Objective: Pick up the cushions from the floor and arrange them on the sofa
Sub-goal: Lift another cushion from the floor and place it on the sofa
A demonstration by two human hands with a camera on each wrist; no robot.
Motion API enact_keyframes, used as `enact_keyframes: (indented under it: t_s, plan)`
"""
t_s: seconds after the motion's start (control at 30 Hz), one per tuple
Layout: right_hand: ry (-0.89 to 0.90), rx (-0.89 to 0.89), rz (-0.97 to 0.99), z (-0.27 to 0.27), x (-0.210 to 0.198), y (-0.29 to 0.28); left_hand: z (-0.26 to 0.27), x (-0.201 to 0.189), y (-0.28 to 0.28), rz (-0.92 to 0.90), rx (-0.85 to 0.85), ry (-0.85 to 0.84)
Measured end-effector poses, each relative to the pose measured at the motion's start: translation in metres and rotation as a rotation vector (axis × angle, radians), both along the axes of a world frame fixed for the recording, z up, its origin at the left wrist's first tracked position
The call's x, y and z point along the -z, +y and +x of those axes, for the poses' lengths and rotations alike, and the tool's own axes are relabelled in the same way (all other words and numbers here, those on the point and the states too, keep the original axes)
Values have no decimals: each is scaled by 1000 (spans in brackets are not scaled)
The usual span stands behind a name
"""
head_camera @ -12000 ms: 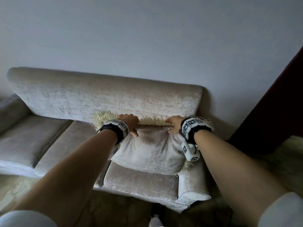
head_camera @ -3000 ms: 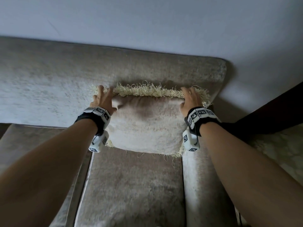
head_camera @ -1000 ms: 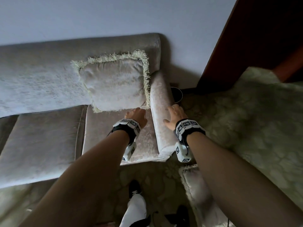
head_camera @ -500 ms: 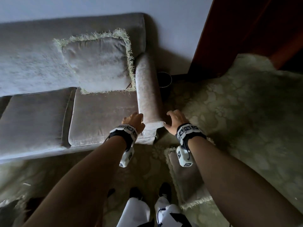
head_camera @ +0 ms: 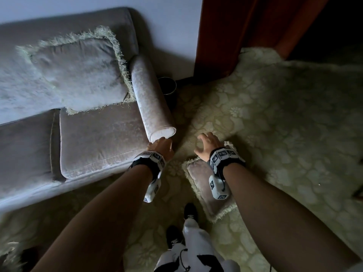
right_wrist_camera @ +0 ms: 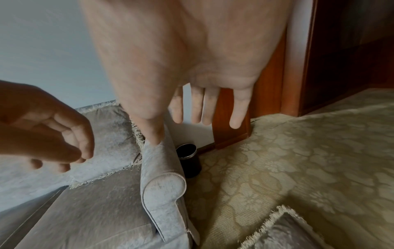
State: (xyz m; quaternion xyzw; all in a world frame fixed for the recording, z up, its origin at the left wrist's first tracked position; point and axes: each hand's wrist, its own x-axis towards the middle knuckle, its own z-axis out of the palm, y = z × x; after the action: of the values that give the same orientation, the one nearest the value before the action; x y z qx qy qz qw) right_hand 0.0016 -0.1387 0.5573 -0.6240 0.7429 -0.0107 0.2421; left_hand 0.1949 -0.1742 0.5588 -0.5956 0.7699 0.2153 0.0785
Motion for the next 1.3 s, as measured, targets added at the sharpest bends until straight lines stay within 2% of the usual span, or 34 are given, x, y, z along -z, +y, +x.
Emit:
enact_keyframes:
  t_s: [0.27, 0.6, 0.83, 1.0, 1.2, 1.3]
  plan:
    - [23, 70, 62, -46, 18, 66, -33, 17, 55, 21, 59, 29]
    - [53, 23, 132, -125, 66, 140, -101, 54, 129, 46, 64, 7]
    - [0, 66, 232, -152, 119, 190, -132, 119, 174, 110, 66, -14]
    - [35, 84, 262, -151, 173, 214, -134, 186, 199, 176, 52, -1]
    - [23, 131, 261, -167, 250, 221, -140, 269, 215, 248, -20, 1]
    - [33, 132, 253, -185, 301, 212, -152, 322, 210, 249, -49, 14]
